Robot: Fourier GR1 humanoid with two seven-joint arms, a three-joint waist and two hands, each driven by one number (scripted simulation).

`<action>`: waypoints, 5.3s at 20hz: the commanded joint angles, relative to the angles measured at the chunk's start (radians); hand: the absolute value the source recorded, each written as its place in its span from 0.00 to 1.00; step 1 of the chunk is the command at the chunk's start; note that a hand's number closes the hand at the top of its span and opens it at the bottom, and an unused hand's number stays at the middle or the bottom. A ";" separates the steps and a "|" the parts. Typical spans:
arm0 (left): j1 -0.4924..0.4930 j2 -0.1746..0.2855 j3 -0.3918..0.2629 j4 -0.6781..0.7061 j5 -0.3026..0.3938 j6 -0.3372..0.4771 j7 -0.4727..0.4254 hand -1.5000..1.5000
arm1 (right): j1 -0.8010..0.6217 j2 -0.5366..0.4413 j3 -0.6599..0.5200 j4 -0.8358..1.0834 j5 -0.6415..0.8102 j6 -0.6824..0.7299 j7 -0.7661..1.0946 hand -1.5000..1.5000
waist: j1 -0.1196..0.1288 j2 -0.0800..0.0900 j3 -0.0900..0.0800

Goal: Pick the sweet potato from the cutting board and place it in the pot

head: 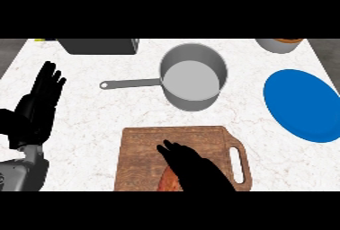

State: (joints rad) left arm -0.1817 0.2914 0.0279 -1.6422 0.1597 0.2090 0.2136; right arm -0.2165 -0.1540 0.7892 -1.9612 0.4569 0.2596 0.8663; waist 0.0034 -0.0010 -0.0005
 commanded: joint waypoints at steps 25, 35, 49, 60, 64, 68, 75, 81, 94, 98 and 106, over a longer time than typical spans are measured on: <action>0.020 -0.039 0.103 -0.039 -0.044 -0.094 0.028 0.50 | 0.075 0.140 -0.055 0.431 0.267 -0.059 -0.232 0.00 | -0.001 0.001 0.001; 0.002 -0.097 0.076 -0.019 -0.086 -0.070 0.025 0.50 | 0.051 0.133 -0.035 0.421 0.315 0.001 -0.348 1.00 | -0.002 0.000 0.001; -0.093 -0.123 0.026 0.016 -0.109 -0.087 0.035 0.50 | -0.233 0.154 0.242 0.489 0.229 -0.210 0.005 1.00 | 0.103 0.014 -0.001; -0.100 -0.114 0.040 0.056 -0.090 -0.110 0.027 0.50 | -0.567 0.154 0.182 0.464 0.297 -0.555 0.276 1.00 | 0.107 -0.007 -0.002; -0.106 -0.118 0.039 0.081 -0.101 -0.101 0.021 0.50 | -0.697 0.154 0.149 0.470 0.410 -0.628 0.365 1.00 | 0.081 -0.012 -0.004; -0.085 -0.118 0.036 0.079 -0.103 -0.106 0.013 0.50 | -0.780 0.154 0.099 0.516 0.493 -0.685 0.437 1.00 | 0.087 -0.011 -0.004; -0.121 -0.120 0.041 0.072 -0.113 -0.079 0.042 0.50 | -0.883 0.153 0.030 0.589 0.516 -0.689 0.552 1.00 | 0.075 -0.005 -0.002; -0.113 -0.099 0.071 0.097 -0.093 -0.104 0.015 0.50 | -0.909 0.153 -0.017 0.650 0.496 -0.743 0.548 1.00 | 0.053 0.003 -0.002; -0.055 -0.101 0.080 0.060 -0.089 -0.105 -0.003 0.50 | -0.923 0.154 -0.080 1.085 0.639 -0.760 0.403 1.00 | 0.037 0.005 -0.002; -0.044 -0.108 0.086 0.053 -0.091 -0.098 -0.024 0.50 | -0.888 0.154 -0.105 1.226 0.620 -0.864 0.326 1.00 | 0.040 0.011 0.000; -0.067 -0.090 0.084 0.029 -0.071 -0.127 0.028 0.50 | -0.891 0.154 -0.196 1.316 0.410 -0.945 0.223 1.00 | 0.060 0.018 0.000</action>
State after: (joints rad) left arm -0.2410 0.1813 0.0922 -1.6232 0.0573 0.1150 0.2334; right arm -1.1165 -0.0071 0.6461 -0.6883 0.9484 -0.6149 1.0357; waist 0.0558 0.0126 -0.0006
